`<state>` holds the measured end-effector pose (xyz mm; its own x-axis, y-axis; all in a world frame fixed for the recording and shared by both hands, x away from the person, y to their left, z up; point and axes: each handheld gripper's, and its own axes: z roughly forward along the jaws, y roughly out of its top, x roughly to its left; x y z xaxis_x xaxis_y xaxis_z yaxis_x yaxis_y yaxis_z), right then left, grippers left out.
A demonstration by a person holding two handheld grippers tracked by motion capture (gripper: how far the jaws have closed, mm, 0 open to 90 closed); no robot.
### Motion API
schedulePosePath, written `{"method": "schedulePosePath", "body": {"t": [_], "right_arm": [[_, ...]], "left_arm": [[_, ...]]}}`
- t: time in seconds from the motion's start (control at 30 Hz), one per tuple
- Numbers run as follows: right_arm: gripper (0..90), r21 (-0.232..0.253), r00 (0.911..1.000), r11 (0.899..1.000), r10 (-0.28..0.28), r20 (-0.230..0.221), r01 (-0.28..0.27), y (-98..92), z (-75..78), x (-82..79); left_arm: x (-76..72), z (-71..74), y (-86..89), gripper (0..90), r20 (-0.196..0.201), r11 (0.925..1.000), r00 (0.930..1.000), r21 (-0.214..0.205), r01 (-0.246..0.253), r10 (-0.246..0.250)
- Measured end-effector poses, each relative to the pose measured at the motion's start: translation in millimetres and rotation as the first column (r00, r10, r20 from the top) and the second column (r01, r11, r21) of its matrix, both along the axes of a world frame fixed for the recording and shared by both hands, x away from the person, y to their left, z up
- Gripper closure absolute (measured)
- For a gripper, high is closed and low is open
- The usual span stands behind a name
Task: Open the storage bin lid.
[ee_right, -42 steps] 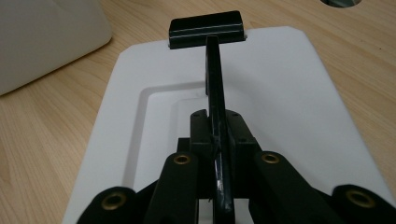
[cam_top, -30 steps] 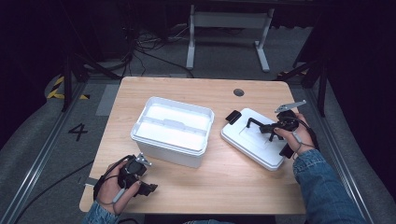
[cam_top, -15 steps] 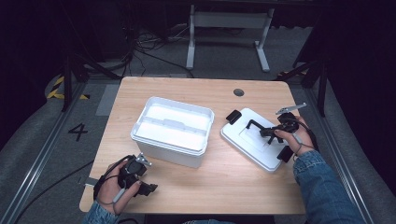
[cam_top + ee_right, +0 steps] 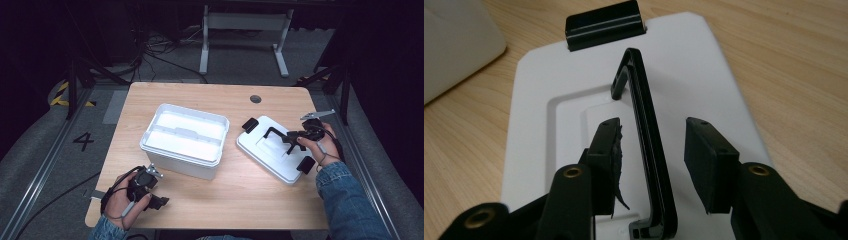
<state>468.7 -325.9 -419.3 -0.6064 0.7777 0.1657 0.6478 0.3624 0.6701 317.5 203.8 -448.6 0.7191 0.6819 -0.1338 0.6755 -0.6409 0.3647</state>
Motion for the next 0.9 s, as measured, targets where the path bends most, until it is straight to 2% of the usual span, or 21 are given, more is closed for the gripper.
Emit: {"method": "schedulePosePath", "body": {"t": [0.3,0.4,0.53,0.83,0.9], "right_arm": [[56.4,0.03,0.999,0.999,0.023,0.039,-0.024,2.8,20.8,-12.7],[56.2,0.061,0.9973,0.997,0.051,0.054,-0.054,7.8,32.1,-23.3],[55.7,0.061,0.9934,0.993,0.092,0.069,-0.096,13.7,41.3,-34.8],[53.0,0.058,0.9828,0.983,0.17,0.073,-0.174,30.6,48.2,-59.9],[52.7,0.064,0.9823,0.982,0.173,0.072,-0.178,32.6,48.9,-63.0]], "left_arm": [[-0.8,-1.2,0.8,24.3,0.003,1.0,1.0,-0.001,-0.003,0.003],[-2.2,-0.7,1.1,24.3,0.002,1.0,1.0,-0.001,-0.008,0.008],[-4.0,-0.5,1.5,24.3,0.003,0.9999,0.9999,0.001,-0.011,0.011],[-4.4,-0.1,1.2,24.3,0.007,1.0,0.9999,-0.001,-0.007,0.007],[-4.4,0.0,1.4,24.3,0.009,1.0,0.9999,0.0,-0.006,0.006]]}}
